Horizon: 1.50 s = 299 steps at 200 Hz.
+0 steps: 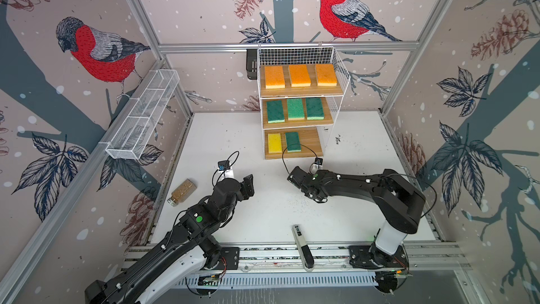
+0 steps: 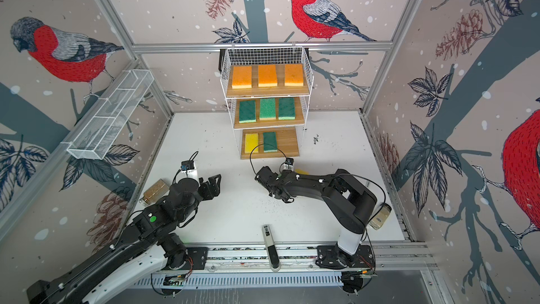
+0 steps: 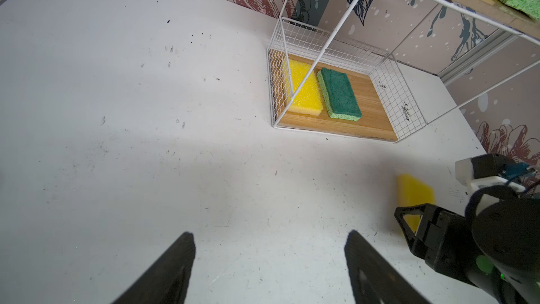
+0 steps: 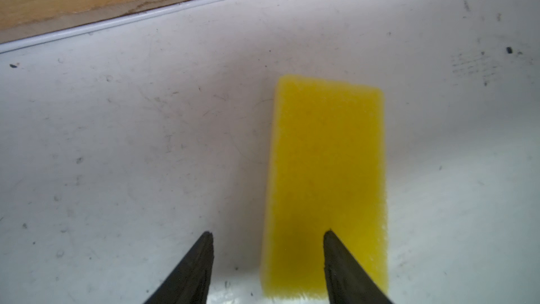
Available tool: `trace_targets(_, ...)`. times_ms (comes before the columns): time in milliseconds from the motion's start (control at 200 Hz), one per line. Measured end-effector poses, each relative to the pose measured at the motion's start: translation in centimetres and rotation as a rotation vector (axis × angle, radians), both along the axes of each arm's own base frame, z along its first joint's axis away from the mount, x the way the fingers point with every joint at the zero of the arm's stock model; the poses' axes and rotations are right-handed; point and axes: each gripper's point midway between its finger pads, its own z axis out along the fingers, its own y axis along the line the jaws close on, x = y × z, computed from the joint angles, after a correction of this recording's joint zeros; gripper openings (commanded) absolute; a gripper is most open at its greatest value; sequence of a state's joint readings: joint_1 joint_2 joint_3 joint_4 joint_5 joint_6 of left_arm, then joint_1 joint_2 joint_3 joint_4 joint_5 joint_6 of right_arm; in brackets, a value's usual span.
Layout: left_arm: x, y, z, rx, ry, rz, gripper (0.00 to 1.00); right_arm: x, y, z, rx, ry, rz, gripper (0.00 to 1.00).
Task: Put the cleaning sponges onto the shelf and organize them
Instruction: 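Lower the right gripper and close it on the small yellow sponge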
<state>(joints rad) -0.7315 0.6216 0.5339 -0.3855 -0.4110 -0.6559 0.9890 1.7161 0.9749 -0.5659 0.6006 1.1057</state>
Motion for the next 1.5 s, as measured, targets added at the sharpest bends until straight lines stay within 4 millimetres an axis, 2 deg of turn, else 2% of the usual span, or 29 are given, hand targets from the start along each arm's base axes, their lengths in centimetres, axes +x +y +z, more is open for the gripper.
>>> trace_targets(105,0.0,-0.2,0.1,-0.007,0.002,-0.006,0.82,-1.1,-1.6,0.6,-0.001,0.001,-0.017,0.63)
trace_targets(185,-0.1,-0.3,0.1,-0.023,0.006,-0.006,0.81,-1.9,-2.7,1.0,0.003,0.0,-0.024,0.75)
trace_targets(300,-0.1,-0.3,0.1,-0.03,0.009,-0.004,0.82,-2.9,-3.8,1.4,0.022,-0.009,-0.028,0.85)
trace_targets(385,-0.1,-0.4,0.3,-0.035,0.008,-0.006,0.83,-3.2,-3.8,1.6,0.05,-0.021,-0.022,0.92)
trace_targets(501,0.0,-0.4,0.9,-0.044,-0.002,-0.004,0.83,-3.3,-2.6,1.7,0.094,-0.037,0.002,1.0)
trace_targets(741,-0.1,-0.3,0.9,-0.037,0.003,-0.002,0.84,-2.9,-1.2,0.9,0.114,-0.047,-0.024,1.0)
trace_targets(1046,-0.1,-0.3,0.8,-0.031,0.008,-0.003,0.85,-2.7,-1.5,-0.2,0.099,-0.037,-0.072,1.0)
trace_targets(1242,0.0,-0.3,0.6,-0.023,0.015,-0.002,0.85,-2.3,-2.9,-1.2,0.083,-0.026,-0.104,1.0)
trace_targets(1497,0.1,-0.4,0.4,-0.017,0.02,-0.001,0.85,-1.4,-2.4,-1.6,0.084,-0.033,-0.057,0.92)
